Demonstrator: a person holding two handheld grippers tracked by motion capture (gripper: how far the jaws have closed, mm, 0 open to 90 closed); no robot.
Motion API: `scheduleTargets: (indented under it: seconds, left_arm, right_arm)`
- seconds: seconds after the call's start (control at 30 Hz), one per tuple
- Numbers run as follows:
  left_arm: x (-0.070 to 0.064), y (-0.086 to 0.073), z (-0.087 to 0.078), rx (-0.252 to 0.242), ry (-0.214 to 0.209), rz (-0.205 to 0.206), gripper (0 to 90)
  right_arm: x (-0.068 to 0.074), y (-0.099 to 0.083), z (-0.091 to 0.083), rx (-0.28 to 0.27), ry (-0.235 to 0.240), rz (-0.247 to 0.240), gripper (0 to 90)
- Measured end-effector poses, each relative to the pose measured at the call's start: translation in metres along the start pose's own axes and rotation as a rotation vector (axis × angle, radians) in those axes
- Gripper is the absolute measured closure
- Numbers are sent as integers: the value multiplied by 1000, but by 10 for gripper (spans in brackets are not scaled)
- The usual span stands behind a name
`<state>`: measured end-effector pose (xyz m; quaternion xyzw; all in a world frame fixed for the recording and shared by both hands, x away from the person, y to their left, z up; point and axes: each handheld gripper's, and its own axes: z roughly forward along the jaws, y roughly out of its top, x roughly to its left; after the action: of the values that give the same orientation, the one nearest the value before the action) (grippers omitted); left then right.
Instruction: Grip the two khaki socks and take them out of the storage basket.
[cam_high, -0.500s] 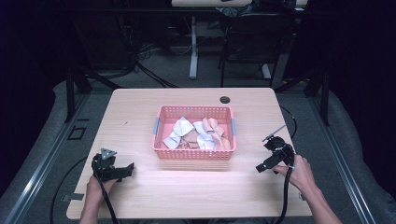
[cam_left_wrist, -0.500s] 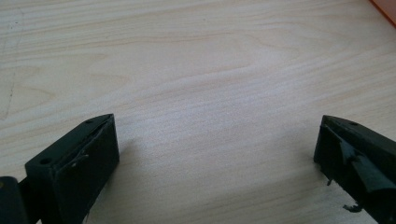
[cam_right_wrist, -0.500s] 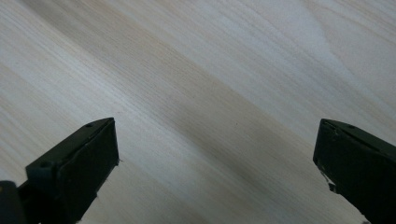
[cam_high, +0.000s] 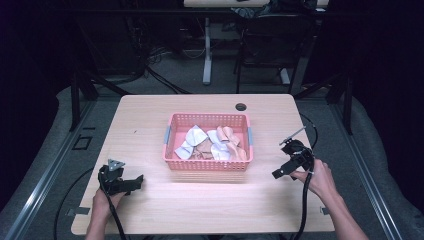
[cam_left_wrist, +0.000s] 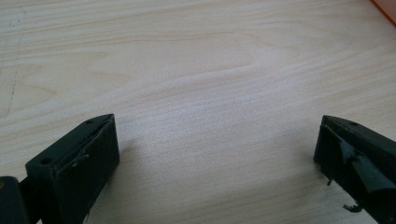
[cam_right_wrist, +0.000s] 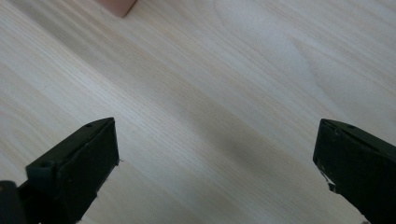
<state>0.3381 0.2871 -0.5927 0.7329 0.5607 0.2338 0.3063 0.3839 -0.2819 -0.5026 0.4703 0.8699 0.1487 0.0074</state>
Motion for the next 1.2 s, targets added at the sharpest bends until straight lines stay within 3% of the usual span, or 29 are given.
scheduleTargets:
  seconds: [0.43, 0.83, 1.0, 1.03, 1.2]
  left_arm:
    - [0, -1, -1, -1, 5, -3, 2]
    - [0, 0, 0, 0, 5, -3, 1]
    - [0, 0, 0, 0, 5, -3, 2]
    - [-1, 0, 0, 0, 6, -3, 2]
    - [-1, 0, 0, -2, 7, -4, 2]
  right_arm:
    - [14, 24, -31, -80, 22, -25, 5]
    - [43, 71, -50, -103, -1, -128, 0]
    - [58, 93, -50, -115, 9, -162, 0]
    - [65, 106, -47, -106, 23, -178, 0]
    - [77, 130, -35, -98, 31, -205, 0]
